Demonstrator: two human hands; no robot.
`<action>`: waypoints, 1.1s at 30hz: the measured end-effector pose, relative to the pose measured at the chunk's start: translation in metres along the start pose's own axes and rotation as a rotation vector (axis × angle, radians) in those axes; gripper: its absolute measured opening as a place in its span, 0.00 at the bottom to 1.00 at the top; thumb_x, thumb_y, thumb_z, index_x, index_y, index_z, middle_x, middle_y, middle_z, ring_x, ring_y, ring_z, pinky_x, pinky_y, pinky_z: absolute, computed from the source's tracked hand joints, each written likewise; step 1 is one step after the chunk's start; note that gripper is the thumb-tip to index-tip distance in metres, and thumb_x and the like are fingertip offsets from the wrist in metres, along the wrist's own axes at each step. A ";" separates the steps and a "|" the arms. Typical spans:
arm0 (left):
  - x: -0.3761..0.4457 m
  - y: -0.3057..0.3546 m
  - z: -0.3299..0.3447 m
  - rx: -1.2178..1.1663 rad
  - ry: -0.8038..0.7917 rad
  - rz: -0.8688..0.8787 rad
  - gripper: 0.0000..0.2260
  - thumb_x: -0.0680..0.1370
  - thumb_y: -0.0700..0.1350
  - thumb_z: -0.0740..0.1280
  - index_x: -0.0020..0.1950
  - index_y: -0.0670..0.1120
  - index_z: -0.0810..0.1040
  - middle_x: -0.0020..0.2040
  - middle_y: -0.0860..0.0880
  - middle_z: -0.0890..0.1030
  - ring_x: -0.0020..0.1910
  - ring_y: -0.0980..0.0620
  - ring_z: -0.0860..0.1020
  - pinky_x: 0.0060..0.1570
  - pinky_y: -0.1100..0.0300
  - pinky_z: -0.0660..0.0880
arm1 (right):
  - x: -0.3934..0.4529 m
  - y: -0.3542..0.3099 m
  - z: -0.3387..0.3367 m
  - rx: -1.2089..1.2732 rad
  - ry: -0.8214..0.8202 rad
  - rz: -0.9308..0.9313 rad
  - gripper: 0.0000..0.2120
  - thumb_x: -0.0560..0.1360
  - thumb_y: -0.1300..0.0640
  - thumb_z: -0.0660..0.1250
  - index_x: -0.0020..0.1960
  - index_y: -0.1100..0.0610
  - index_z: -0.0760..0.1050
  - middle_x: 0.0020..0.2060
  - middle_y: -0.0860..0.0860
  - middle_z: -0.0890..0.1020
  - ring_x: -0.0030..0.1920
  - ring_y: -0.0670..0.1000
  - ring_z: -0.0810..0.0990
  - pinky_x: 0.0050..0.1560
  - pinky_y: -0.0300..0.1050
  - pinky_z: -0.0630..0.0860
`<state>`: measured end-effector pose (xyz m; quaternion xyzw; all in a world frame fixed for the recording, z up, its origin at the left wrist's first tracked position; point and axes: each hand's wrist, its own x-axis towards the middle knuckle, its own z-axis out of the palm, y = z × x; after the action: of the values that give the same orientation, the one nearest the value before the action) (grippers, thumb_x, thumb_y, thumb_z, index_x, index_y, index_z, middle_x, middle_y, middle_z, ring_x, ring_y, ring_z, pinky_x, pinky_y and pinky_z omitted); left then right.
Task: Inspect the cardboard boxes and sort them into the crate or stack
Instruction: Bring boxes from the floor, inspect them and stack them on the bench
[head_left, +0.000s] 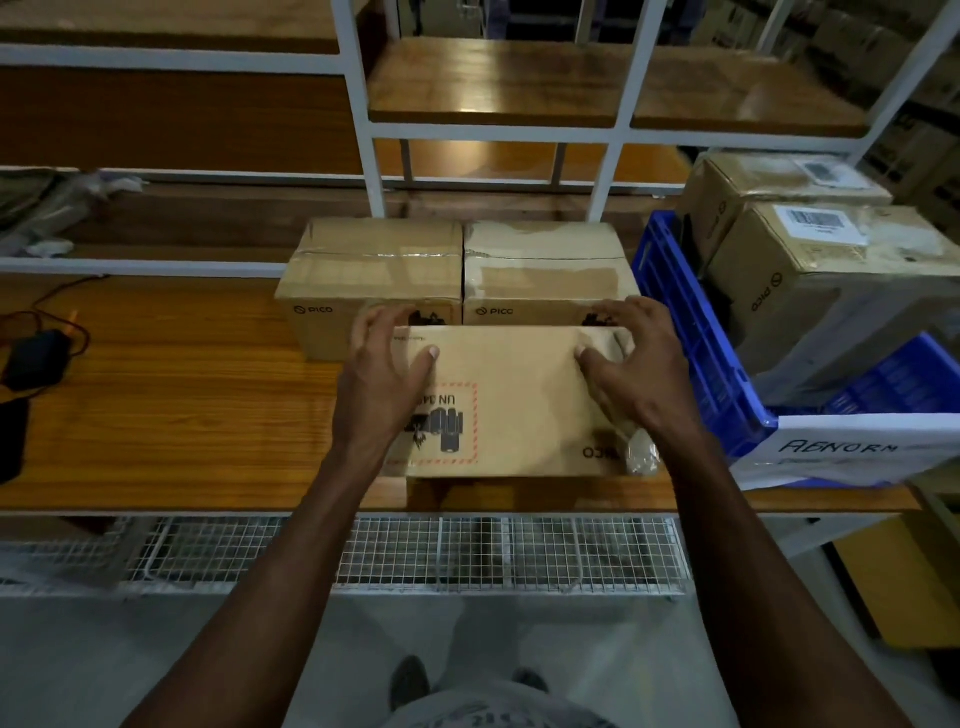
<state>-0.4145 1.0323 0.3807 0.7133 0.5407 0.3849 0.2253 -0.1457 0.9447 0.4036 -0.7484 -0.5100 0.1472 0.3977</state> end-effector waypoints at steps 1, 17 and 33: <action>0.004 0.001 0.001 0.010 -0.010 -0.006 0.22 0.80 0.48 0.71 0.73 0.53 0.72 0.76 0.48 0.66 0.60 0.52 0.74 0.43 0.54 0.82 | 0.003 -0.001 0.003 -0.005 0.003 0.007 0.25 0.76 0.50 0.75 0.72 0.44 0.74 0.76 0.44 0.65 0.68 0.44 0.68 0.68 0.48 0.71; 0.026 -0.013 0.037 0.290 -0.372 -0.084 0.28 0.76 0.68 0.67 0.75 0.66 0.69 0.83 0.56 0.58 0.77 0.39 0.63 0.69 0.37 0.64 | -0.001 -0.026 0.037 -0.545 -0.347 0.075 0.30 0.79 0.34 0.65 0.78 0.40 0.66 0.79 0.53 0.62 0.77 0.63 0.60 0.74 0.67 0.59; -0.013 -0.056 -0.002 -0.500 -0.295 -0.408 0.29 0.75 0.60 0.74 0.73 0.57 0.71 0.72 0.51 0.76 0.60 0.48 0.82 0.53 0.42 0.83 | -0.008 0.024 -0.001 -0.124 -0.308 0.042 0.25 0.74 0.39 0.74 0.70 0.41 0.75 0.80 0.50 0.66 0.79 0.54 0.65 0.74 0.63 0.68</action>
<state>-0.4515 1.0372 0.3365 0.5612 0.5227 0.3452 0.5410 -0.1328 0.9334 0.3853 -0.7505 -0.5574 0.2367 0.2647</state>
